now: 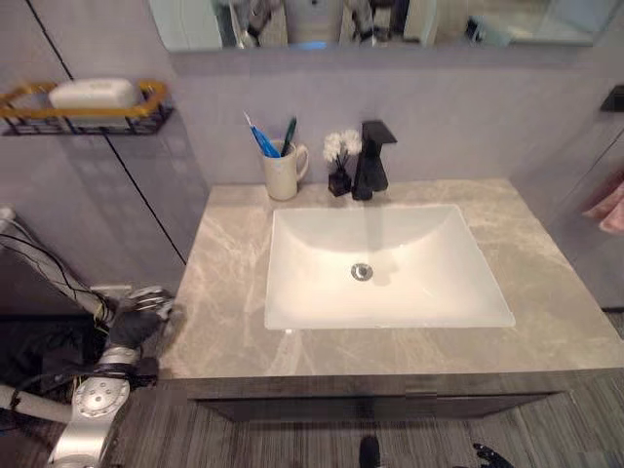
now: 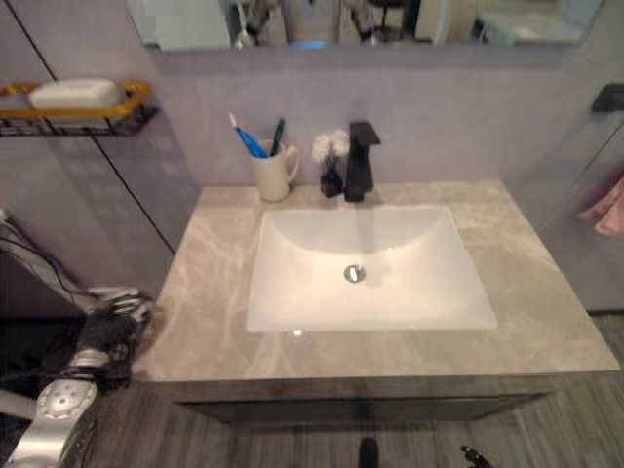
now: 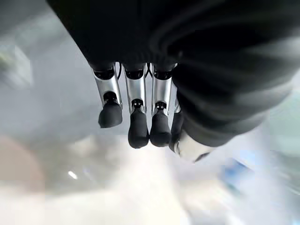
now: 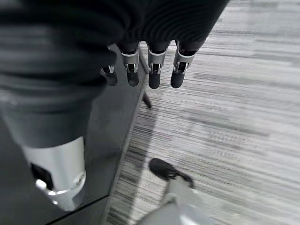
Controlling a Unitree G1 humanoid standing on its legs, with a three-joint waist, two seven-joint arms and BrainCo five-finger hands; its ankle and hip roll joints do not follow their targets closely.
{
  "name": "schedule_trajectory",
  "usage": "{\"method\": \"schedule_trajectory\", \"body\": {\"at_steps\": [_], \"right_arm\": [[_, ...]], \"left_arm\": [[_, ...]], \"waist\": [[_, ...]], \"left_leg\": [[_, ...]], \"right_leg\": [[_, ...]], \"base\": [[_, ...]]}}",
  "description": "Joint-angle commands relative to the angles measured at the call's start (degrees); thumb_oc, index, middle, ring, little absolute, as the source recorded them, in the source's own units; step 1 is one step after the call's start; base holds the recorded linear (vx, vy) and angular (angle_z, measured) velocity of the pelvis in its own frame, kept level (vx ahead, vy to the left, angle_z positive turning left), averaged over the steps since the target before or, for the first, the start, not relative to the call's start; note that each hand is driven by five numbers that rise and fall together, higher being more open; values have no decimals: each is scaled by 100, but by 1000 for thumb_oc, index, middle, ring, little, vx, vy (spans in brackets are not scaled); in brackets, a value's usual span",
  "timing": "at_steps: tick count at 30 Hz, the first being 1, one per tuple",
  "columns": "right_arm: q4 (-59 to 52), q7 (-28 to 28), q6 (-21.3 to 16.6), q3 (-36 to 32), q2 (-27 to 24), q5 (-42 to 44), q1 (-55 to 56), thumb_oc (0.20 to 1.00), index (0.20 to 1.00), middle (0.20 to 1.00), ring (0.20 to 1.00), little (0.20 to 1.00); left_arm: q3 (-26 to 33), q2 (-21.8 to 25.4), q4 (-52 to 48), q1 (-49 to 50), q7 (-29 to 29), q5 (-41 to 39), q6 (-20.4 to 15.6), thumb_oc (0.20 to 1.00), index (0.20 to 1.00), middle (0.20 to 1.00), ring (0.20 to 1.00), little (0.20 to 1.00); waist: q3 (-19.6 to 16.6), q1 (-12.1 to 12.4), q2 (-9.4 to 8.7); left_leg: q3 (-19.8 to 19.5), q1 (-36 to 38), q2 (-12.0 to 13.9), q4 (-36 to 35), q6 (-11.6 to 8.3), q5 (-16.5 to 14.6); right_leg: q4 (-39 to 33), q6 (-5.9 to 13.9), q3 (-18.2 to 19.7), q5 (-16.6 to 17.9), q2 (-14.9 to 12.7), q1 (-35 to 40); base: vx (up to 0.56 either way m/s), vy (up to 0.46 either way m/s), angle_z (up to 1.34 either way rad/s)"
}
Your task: Put brush and paste in cup on sink, flatten towel.
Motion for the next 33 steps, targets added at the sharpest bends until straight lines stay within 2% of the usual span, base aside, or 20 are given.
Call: {"method": "schedule_trajectory", "body": {"at_steps": [1, 2, 3, 4, 6, 10, 13, 14, 15, 16, 19, 20, 23, 25, 26, 28, 29, 30, 31, 33], "right_arm": [[-479, 2, -140, -205, 54, 366, 65, 1000, 1000, 1000, 1000, 1000], [-648, -7, -169, -235, 102, 426, 148, 1000, 1000, 1000, 1000, 1000], [-954, -82, -276, -399, 260, 611, 247, 1000, 1000, 1000, 1000, 1000], [-1010, -116, -281, -394, 273, 619, 217, 1000, 1000, 1000, 1000, 1000], [-1038, -138, -357, -336, 325, 672, 232, 1000, 1000, 1000, 1000, 1000], [-1037, -218, -391, -354, 345, 694, 242, 1000, 1000, 1000, 1000, 1000], [-1065, -390, -422, -397, 285, 642, 128, 1000, 1000, 1000, 1000, 1000], [-1111, -464, -431, -419, 251, 634, 54, 1000, 1000, 1000, 1000, 1000], [-1160, -522, -441, -434, 241, 668, -34, 1000, 1000, 1000, 1000, 1000], [-1239, -606, -436, -519, 232, 758, -157, 1000, 1000, 1000, 1000, 1000], [-1343, -597, -453, -532, 232, 801, -145, 1000, 1000, 1000, 1000, 1000], [-1345, -670, -469, -599, 223, 853, -178, 1000, 1000, 1000, 1000, 1000], [-1511, -693, -530, -701, 149, 838, 18, 1000, 1000, 1000, 1000, 1000], [-1542, -726, -543, -723, 107, 817, 58, 1000, 1000, 1000, 1000, 1000], [-1675, -749, -564, -723, 48, 828, 121, 1000, 1000, 1000, 1000, 1000], [-1757, -762, -569, -756, 6, 854, 187, 1000, 1000, 1000, 1000, 1000], [-1864, -781, -596, -743, -42, 865, 222, 1000, 1000, 1000, 1000, 1000], [-1901, -796, -603, -721, -68, 882, 225, 1000, 1000, 1000, 1000, 1000], [-1937, -820, -609, -693, -105, 887, 202, 1000, 1000, 1000, 1000, 1000], [-1919, -820, -606, -554, -156, 827, 104, 1000, 1000, 1000, 1000, 1000]], "left_arm": [[92, 113, -469, -618, -373, -706, -408, 200, 200, 200, 200, 200], [-28, 42, -569, -667, -459, -911, -434, 200, 200, 200, 200, 200], [-291, -118, -848, -685, -649, -959, -512, 200, 200, 200, 200, 200], [-329, -177, -836, -710, -624, -1028, -513, 200, 200, 200, 200, 200], [-394, -298, -870, -665, -768, -1005, -482, 200, 200, 200, 200, 200], [-626, -299, -880, -643, -899, -1029, -451, 200, 200, 200, 200, 200], [-759, -259, -881, -593, -922, -956, -459, 200, 200, 200, 200, 200], [-769, -272, -871, -556, -903, -979, -457, 200, 200, 200, 200, 200], [-770, -293, -873, -534, -880, -1009, -446, 200, 200, 200, 200, 200], [-787, -346, -851, -485, -846, -1053, -422, 200, 200, 200, 200, 200], [-782, -413, -833, -367, -901, -1060, -400, 200, 200, 200, 200, 200], [-779, -423, -817, -345, -914, -1050, -405, 200, 200, 200, 200, 200], [-935, -594, -655, -374, -961, -1028, -406, 200, 200, 200, 200, 200], [-997, -658, -547, -393, -958, -1072, -406, 200, 200, 200, 200, 200], [-1087, -750, -398, -435, -934, -1137, -390, 200, 200, 200, 200, 200], [-1129, -808, -310, -466, -917, -1150, -395, 200, 200, 200, 200, 200], [-1196, -863, -228, -499, -878, -1107, -368, 200, 200, 200, 200, 200], [-1251, -892, -191, -540, -844, -1070, -373, 200, 200, 200, 200, 200], [-1302, -924, -161, -576, -794, -1054, -385, 200, 200, 200, 200, 200], [-1294, -969, -114, -557, -724, -1013, -400, 200, 200, 200, 200, 200]], "waist": [[161, -382, -182], [169, -428, -213], [171, -551, -322], [219, -472, -315], [333, -359, -162], [431, -355, -65], [379, -275, -67], [352, -220, -46], [341, -143, -32], [350, -28, -33], [305, 26, -109], [290, 82, -138], [230, -25, -155], [227, -77, -144], [250, -139, -130], [257, -159, -122], [313, -175, -152], [373, -125, -178], [476, -38, -200], [553, 158, -279]], "left_leg": [[11, 140, -7, 268, 169, -170], [26, 180, -101, 301, 221, -232], [241, 113, -437, 396, 413, -324], [361, 7, -441, 473, 462, -299], [616, -75, -388, 488, 542, -238], [826, 14, -283, 361, 570, -95], [1050, -16, -244, 263, 575, 15], [1099, 38, -233, 221, 559, -67], [1234, 18, -204, 229, 565, -42], [1548, -6, -128, 236, 552, 16], [1805, -57, -59, 302, 506, 50], [1991, -81, 9, 325, 455, 98], [2233, -156, 344, 444, 242, 292], [2301, -188, 475, 481, 149, 390], [2319, -236, 634, 542, 19, 565], [2266, -255, 742, 564, -76, 690], [1967, -374, 835, 709, -183, 825], [1624, -486, 835, 870, -215, 870], [1106, -681, 745, 1065, -118, 912], [-43, -888, 365, 1157, 13, 631]], "right_leg": [[698, 536, 474, -221, -561, 215], [679, 577, 551, -134, -654, 236], [444, 718, 708, 636, -917, -43], [625, 692, 511, 575, -908, -250], [1401, 473, -157, -94, -719, -307], [2035, 366, -421, -493, -531, -163], [1977, 367, -580, -499, -589, 133], [2083, 446, -679, -578, -677, 214], [2152, 448, -899, -529, -791, 261], [2290, 491, -1406, -493, -948, 436], [2034, 532, -1584, -496, -831, 678], [1838, 537, -1829, -497, -877, 722], [1259, 347, -1595, -868, -443, 872], [1108, 265, -1546, -975, -304, 908], [971, 125, -1404, -1097, -101, 924], [871, 50, -1302, -1143, 44, 934], [747, -35, -1098, -1209, 216, 968], [711, -89, -1017, -1233, 279, 989], [694, -179, -958, -1180, 336, 933], [617, -209, -594, -1163, 386, 923]], "base": [[-55, 371, -11], [-297, 479, -7], [-362, 372, -13], [-433, 356, -47], [-240, 171, -139], [-109, 24, -78], [-86, -64, -28], [-53, -65, -55], [-121, -138, -109], [-213, -205, -141], [-131, -179, -117], [-111, -303, -110], [-80, -339, -94], [-51, -268, -54], [-49, -375, -54], [3, -278, -50], [28, -255, -53], [-35, -324, -64], [-49, -207, -82], [14, -167, -87]]}}
